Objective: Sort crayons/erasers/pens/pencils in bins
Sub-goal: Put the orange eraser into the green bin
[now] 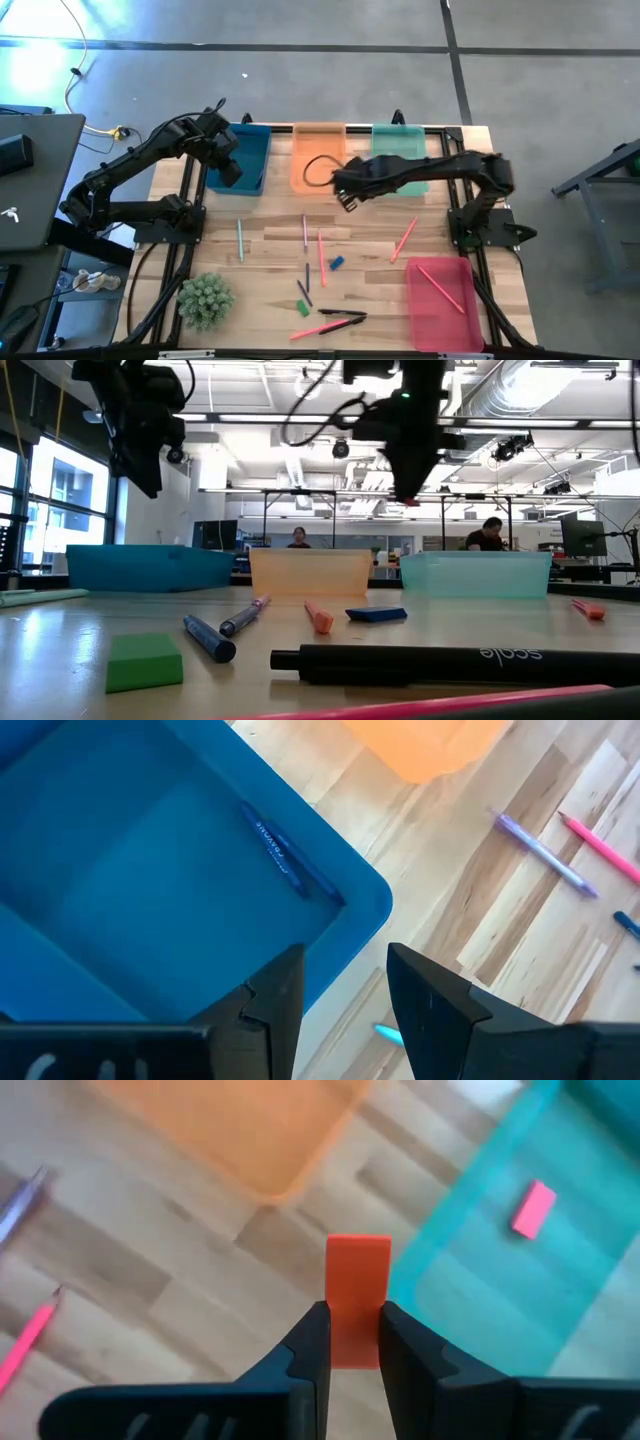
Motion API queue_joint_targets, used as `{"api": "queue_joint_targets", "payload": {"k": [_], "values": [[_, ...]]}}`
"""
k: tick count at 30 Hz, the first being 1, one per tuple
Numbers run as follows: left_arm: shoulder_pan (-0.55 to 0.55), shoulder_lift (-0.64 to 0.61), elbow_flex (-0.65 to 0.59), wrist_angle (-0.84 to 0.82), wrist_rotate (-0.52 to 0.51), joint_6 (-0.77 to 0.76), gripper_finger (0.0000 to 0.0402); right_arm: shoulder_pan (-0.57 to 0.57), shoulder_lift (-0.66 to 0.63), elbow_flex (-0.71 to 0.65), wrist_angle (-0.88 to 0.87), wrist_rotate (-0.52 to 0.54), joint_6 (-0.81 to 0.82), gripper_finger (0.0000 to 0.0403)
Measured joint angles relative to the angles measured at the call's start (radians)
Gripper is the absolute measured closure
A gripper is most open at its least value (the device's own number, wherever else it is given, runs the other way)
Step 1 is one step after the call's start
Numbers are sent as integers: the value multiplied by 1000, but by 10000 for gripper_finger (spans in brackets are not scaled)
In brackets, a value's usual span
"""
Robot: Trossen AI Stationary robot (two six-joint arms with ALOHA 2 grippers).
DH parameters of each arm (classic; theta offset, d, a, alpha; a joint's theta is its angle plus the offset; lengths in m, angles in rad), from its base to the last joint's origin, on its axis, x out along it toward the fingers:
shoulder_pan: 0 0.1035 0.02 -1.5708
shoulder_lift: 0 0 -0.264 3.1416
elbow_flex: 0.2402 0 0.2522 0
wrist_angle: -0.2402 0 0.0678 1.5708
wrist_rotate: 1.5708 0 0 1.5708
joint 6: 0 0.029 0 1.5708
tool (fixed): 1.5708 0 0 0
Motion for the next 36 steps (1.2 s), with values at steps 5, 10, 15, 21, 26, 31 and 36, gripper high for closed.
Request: {"api": "queue_joint_targets", "payload": {"k": [5, 10, 15, 21, 26, 31, 36], "values": [[0, 0, 0, 1, 0, -74, 271, -67, -184, -212, 160, -3, 4, 350], [-2, 0, 0, 6, 0, -136, 271, -155, -334, -371, 267, -18, 3, 350], [-22, 0, 0, 33, 0, -228, 271, -246, -408, -463, 331, -43, -39, 350], [-95, 0, 0, 81, 0, -349, 271, -342, -407, -541, 398, -111, -134, 350], [-177, 0, 0, 148, -9, -454, 271, -394, -407, -602, 444, -154, -183, 350], [-258, 0, 0, 234, -17, -550, 271, -430, -407, -641, 456, -188, -233, 350], [-341, 1, 0, 306, -65, -632, 271, -445, -406, -646, 459, -193, -273, 350]]}}
